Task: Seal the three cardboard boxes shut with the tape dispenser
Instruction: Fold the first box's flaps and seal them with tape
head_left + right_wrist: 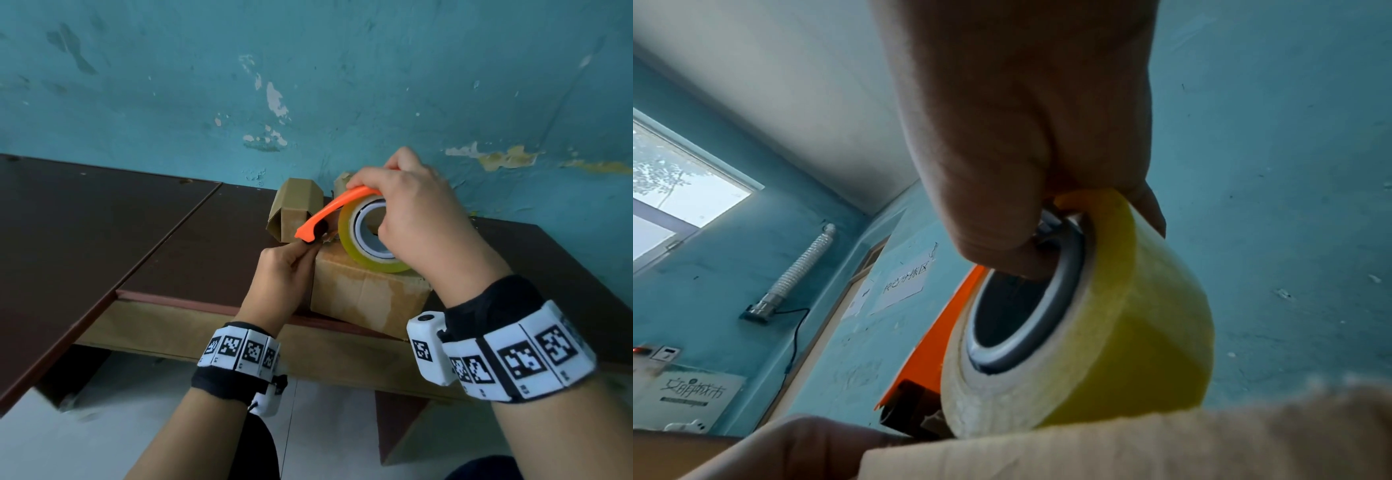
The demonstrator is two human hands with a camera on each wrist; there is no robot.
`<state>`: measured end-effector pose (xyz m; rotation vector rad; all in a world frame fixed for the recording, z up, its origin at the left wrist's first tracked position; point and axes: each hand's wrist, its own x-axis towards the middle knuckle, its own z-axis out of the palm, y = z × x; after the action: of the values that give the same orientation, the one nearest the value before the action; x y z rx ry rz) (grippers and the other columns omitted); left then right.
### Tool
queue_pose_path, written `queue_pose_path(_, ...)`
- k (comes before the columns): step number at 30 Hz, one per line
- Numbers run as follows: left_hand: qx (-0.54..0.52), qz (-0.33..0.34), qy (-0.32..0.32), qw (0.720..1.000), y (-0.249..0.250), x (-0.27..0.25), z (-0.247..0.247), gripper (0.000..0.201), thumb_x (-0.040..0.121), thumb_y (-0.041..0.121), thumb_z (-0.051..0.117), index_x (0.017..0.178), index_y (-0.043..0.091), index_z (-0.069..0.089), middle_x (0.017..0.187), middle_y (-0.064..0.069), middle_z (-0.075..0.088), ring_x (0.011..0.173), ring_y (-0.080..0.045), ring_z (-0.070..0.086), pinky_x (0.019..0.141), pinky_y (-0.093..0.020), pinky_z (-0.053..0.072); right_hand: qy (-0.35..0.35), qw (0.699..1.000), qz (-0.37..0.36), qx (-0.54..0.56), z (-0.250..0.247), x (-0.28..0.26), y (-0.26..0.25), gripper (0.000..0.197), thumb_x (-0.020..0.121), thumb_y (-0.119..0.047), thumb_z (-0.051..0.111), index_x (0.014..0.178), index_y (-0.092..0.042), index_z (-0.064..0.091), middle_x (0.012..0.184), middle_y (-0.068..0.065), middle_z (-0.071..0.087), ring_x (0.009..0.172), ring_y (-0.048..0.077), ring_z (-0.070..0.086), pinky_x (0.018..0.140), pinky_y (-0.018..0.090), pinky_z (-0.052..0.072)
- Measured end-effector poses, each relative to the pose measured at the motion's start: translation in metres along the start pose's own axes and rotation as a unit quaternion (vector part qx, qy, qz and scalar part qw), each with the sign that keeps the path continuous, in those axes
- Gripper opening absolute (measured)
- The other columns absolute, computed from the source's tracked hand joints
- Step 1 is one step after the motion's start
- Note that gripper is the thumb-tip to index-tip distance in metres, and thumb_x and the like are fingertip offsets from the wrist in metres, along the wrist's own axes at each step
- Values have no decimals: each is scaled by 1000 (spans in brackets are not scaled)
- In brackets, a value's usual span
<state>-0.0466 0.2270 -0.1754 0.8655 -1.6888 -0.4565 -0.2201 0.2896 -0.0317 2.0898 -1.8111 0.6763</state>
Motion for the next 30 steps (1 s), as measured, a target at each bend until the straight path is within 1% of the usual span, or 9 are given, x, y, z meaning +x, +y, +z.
queue_pose_path(2,-10,-14,-24,1000,1,-1,-1,19,103,7,62,98,4,80,61,0,62,54,0,55,57,-9,36,1,1000,-1,-5,1,-1,0,61,86,9,55,126,-35,67,113,7,48,100,33,52,86,53,54)
queue_pose_path(5,-18,-26,-48,998,-1,2,-2,22,105,11,59,95,3,77,68,-8,68,58,-10,61,57,-18,43,3,1000,1,2,1,-1,0,62,85,9,54,125,-36,67,112,7,47,98,33,52,85,53,54)
queue_pose_path(8,-9,-29,-70,997,-3,4,-4,25,106,11,58,86,4,72,67,-8,67,57,-8,59,57,-18,41,1,1000,-2,3,0,-1,2,60,85,8,55,125,-36,66,111,6,47,99,33,52,85,52,54)
queue_pose_path(14,25,-23,-111,993,-1,9,-10,23,106,9,55,98,1,75,75,-6,71,68,-11,66,61,-24,50,6,1000,-6,13,1,-1,4,60,86,9,55,125,-35,67,110,5,47,98,31,52,85,51,54)
queue_pose_path(20,44,-5,-128,991,4,13,-12,23,104,3,54,100,3,77,74,-6,72,63,-13,65,60,-32,52,8,1000,2,18,2,-1,5,61,85,9,53,124,-35,68,109,5,47,97,31,52,84,49,55)
queue_pose_path(23,47,39,-179,982,6,14,-17,30,97,-8,57,112,9,76,93,3,75,87,-7,71,76,-22,55,10,1000,3,15,2,-1,6,60,85,9,53,124,-35,67,110,6,47,97,30,53,83,49,55)
queue_pose_path(25,10,25,-201,979,10,9,-18,46,92,-17,54,124,11,72,102,10,74,101,-3,70,85,-15,50,10,1000,4,18,2,-1,6,60,85,9,53,124,-35,68,109,6,47,96,31,53,82,49,55)
queue_pose_path(27,-81,-44,-212,973,14,2,-17,57,86,-24,49,127,10,69,103,10,76,107,-4,70,89,-16,50,13,1000,3,18,2,-1,6,60,85,9,54,123,-35,68,109,6,47,95,31,53,80,48,55)
queue_pose_path(30,-218,-105,-202,949,16,-9,-13,41,89,-15,66,123,8,71,114,0,77,118,-16,69,98,-28,53,11,1000,-2,22,1,-1,6,59,85,8,55,123,-35,68,109,6,47,95,31,53,81,49,55)
